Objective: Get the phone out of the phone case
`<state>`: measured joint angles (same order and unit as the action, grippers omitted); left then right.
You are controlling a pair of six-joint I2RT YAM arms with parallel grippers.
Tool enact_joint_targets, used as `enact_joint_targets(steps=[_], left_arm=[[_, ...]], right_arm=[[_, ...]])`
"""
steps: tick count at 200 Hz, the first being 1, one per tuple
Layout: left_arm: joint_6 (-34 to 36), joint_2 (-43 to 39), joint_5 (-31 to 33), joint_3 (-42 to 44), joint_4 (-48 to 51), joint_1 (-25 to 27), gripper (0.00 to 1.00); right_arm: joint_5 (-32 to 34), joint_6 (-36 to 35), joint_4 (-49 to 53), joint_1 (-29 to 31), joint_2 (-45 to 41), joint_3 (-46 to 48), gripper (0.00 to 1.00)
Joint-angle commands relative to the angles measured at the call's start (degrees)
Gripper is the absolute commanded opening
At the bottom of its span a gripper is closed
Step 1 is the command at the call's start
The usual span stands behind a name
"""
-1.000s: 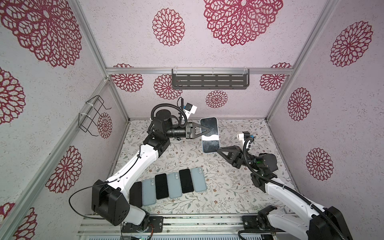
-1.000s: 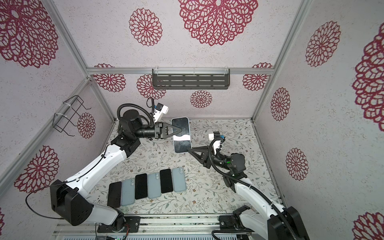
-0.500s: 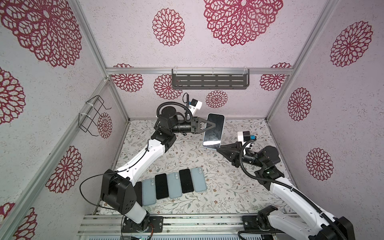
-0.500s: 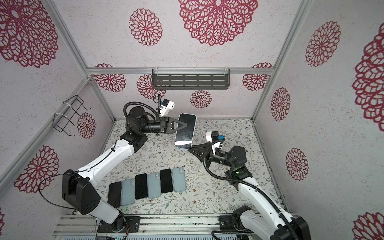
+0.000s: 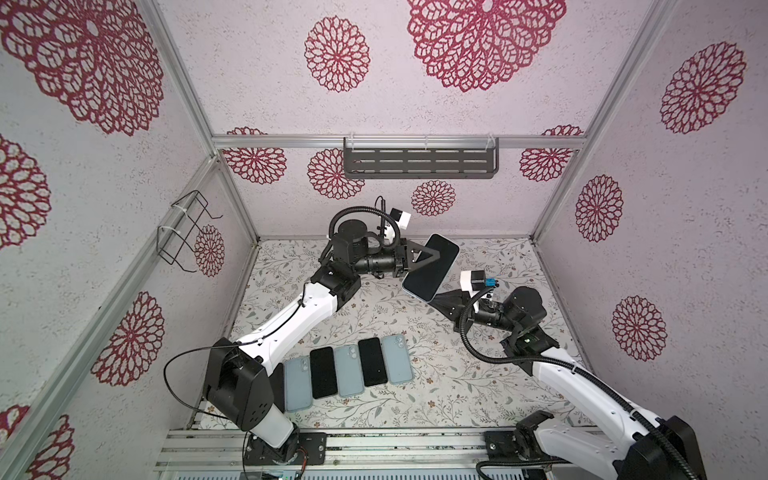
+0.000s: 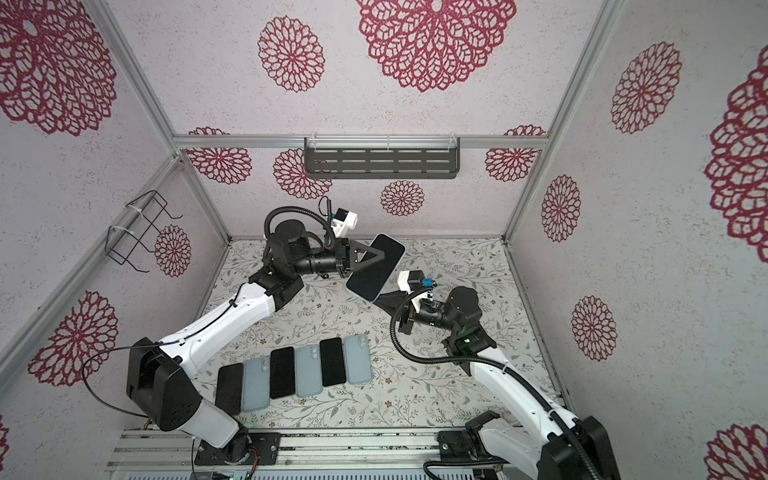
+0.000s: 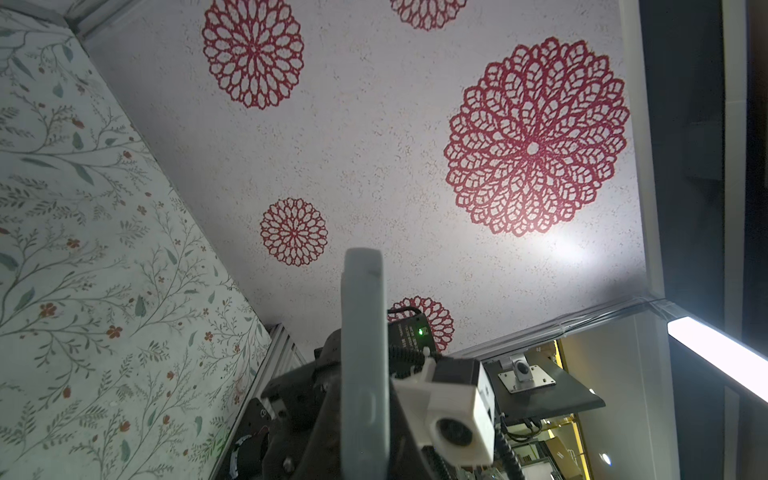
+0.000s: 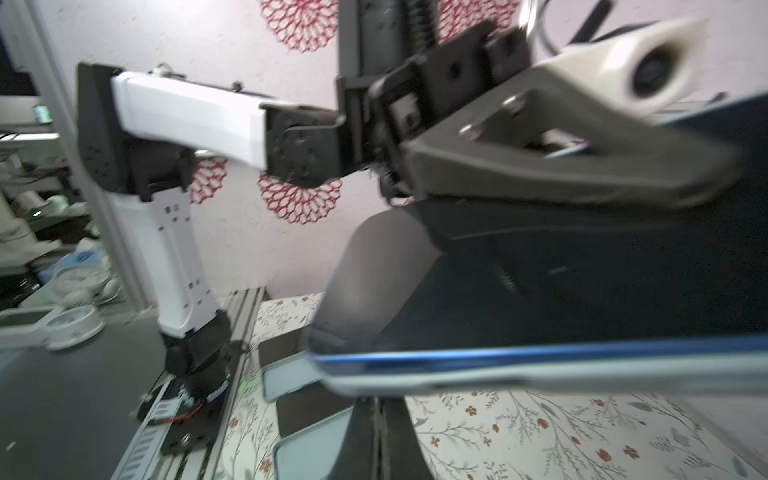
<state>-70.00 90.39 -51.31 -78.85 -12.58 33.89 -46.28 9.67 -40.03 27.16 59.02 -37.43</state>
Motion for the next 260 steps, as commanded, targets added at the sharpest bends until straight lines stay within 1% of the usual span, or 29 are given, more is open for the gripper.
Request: enact_joint_targets(steps=[1,16,24,30,40,62,72,84,107,125,175,230,260], left_arm=[[0.4,-4.9,1.8,2.6,0.6,0.8,0.00],[-0.7,-8.0,7.4,5.7,-3.8,-0.5,0.00],[-2.1,-9.2,9.4,7.1,-7.1,-0.8,0.00],[-3.2,-9.7,11.1,7.9,-9.5,-0.8,0.00],[-4.0,-10.5,13.8,9.1,-12.3,-0.5,0.00],[-6.0,-11.5,18.4,12.6,-19.0,-0.2,0.00],[-7.0,-11.5,20.1,14.1,-20.9,-0.1,0.00],[-8.1,-11.1,21.2,15.2,-23.1,0.3,0.00],[-9.3,-10.2,22.8,16.0,-25.0,1.3,0.00],[-9.5,-10.1,23.5,16.1,-25.2,1.7,0.00],[-9.6,-9.7,23.3,15.6,-26.1,2.5,0.00],[-9.6,-9.5,23.1,15.7,-26.7,3.6,0.00],[-9.6,-9.6,23.3,16.3,-26.9,3.8,0.00]], right_arm=[[10.6,5.9,-10.9,-0.6,-6.9,4.9,0.18],[13.3,12.3,-11.5,-0.5,-10.5,9.1,0.48],[14.6,16.6,-12.4,-0.5,-11.6,10.9,0.58],[15.3,20.0,-12.8,-0.4,-12.1,11.6,0.62],[15.6,25.6,-13.9,-0.3,-12.0,12.3,0.65],[13.1,39.4,-26.2,0.2,-9.0,14.1,0.72],[12.9,43.7,-31.2,1.0,-7.2,14.5,0.73],[12.0,46.4,-34.2,2.5,-4.8,13.9,0.75],[11.1,45.6,-33.6,6.4,-1.4,11.4,0.77],[11.5,45.3,-33.4,7.5,-0.4,10.9,0.77],[13.1,45.1,-34.1,7.5,1.5,11.4,0.76],[13.8,47.8,-38.6,6.4,5.3,10.6,0.75],[12.9,50.1,-42.1,6.0,7.0,10.3,0.75]])
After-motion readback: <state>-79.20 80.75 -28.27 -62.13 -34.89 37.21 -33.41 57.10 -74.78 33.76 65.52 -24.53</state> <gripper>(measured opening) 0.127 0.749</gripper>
